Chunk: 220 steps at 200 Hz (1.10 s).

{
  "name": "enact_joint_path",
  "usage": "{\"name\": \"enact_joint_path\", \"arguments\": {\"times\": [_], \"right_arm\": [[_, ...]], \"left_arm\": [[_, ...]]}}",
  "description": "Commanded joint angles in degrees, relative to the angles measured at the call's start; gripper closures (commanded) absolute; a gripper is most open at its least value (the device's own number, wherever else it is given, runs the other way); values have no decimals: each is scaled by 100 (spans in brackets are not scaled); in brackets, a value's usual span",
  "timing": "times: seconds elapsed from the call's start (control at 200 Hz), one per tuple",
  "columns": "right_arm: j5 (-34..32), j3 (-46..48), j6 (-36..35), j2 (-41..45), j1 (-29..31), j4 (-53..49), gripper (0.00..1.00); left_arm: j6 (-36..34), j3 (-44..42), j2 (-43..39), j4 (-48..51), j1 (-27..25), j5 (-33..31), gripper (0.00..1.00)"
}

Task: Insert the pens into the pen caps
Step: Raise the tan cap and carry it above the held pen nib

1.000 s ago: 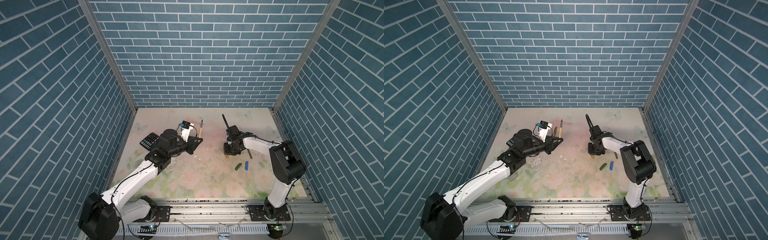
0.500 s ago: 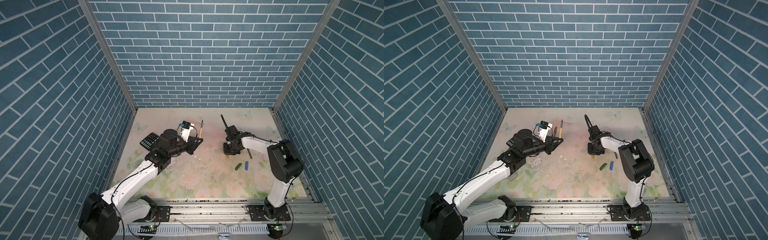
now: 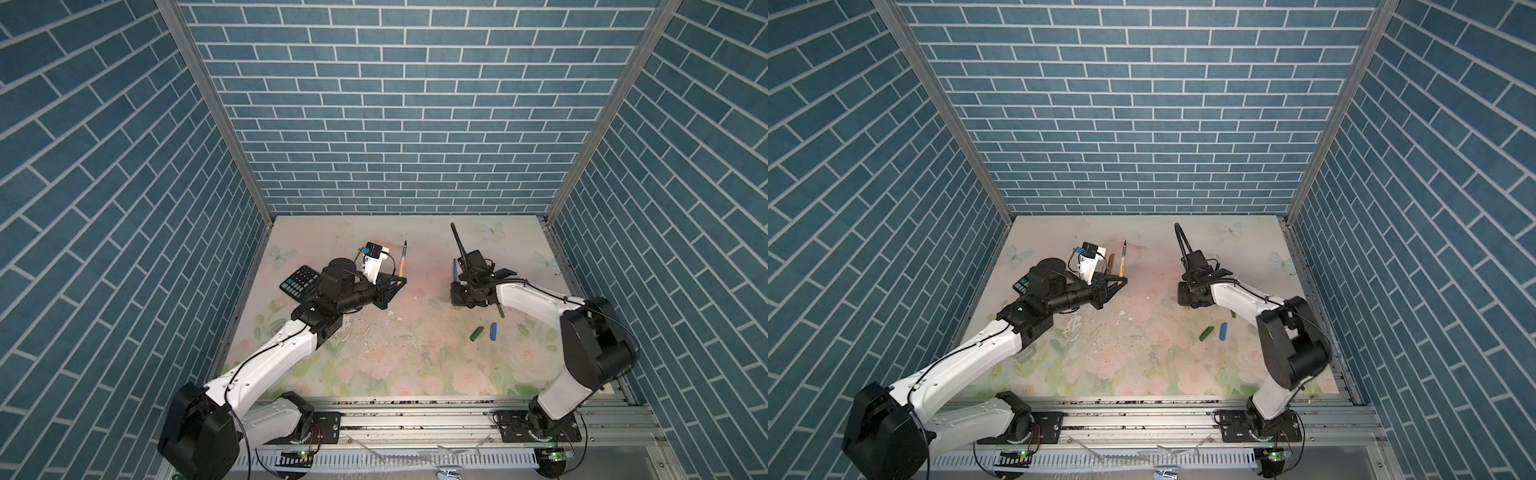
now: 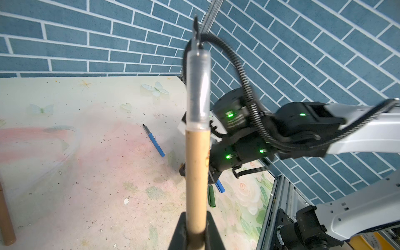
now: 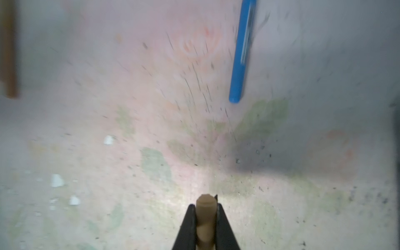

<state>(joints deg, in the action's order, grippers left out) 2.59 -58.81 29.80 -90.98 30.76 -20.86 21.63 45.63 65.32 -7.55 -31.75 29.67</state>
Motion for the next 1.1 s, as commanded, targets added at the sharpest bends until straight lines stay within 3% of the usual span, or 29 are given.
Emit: {"name": "enact_joint_path", "arguments": {"times": [0.0, 0.17, 0.325, 0.705, 1.095], "right_arm": [[-62, 435, 349, 1161, 45, 1225, 88], [-241, 834, 429, 2562, 229, 2389, 88], [-212, 728, 506, 3242, 393, 3107, 88], [200, 216, 571, 3238, 1179, 3624, 89], [136, 373, 641, 3214, 1320, 3663, 91]], "left_arm": [[-91, 26, 7, -315, -72, 28, 100], [-335, -32, -2, -396, -319, -28, 100], [-623, -10, 10, -269, -602, -37, 100], [-1123, 143, 94, 133, -1118, 83, 100], [-1156, 173, 100, 220, -1156, 92, 100]]}}
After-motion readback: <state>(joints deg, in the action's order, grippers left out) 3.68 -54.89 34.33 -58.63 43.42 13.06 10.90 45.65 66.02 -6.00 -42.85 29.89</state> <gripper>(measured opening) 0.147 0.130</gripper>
